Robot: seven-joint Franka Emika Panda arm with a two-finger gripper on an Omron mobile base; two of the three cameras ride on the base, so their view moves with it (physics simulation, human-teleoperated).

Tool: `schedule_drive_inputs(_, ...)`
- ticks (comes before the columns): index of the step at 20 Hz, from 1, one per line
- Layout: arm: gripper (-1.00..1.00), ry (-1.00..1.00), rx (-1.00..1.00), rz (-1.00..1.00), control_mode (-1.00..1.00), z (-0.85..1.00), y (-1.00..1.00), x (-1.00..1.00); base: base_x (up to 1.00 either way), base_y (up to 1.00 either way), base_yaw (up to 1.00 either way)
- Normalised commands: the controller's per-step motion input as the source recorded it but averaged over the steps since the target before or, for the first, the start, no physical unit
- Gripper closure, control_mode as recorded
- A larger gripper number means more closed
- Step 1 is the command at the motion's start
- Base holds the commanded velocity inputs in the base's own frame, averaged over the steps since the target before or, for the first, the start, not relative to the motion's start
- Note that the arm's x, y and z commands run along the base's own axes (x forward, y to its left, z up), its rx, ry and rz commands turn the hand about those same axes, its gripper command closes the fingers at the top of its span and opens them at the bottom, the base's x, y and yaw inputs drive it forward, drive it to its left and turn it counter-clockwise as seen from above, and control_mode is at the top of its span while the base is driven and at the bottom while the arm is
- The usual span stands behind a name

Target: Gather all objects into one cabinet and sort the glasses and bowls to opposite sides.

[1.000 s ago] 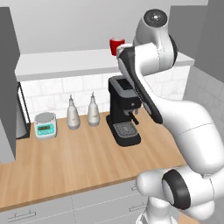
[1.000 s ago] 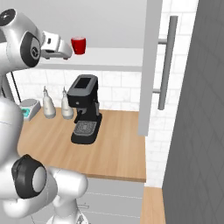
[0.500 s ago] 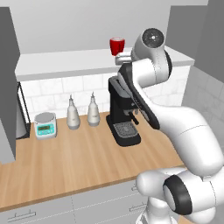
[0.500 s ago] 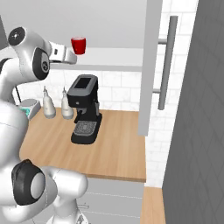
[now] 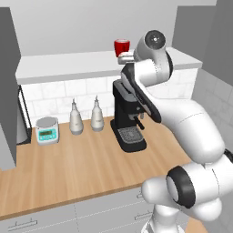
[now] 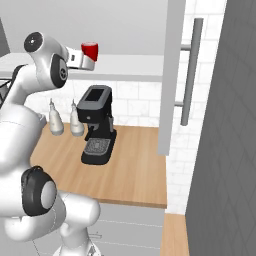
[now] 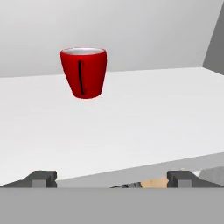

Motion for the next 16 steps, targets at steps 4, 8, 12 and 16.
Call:
schedule_drive_inputs(4,-1.00,0.00,0.00,0.00,-1.00,0.00,0.08,0.44,0.00,0.00,0.00)
schedule_drive_inputs(8,-1.00,0.00,0.00,0.00,-1.00,0.14,0.19,0.33,0.00,0.00,0.00)
schedule_drive_inputs(12,-1.00,0.00,0.00,0.00,-1.00,0.07,0.17,0.33,0.00,0.00,0.00)
schedule_drive_inputs(16,-1.00,0.00,0.00,0.00,-1.00,0.06,0.11,0.43,0.00,0.00,0.00)
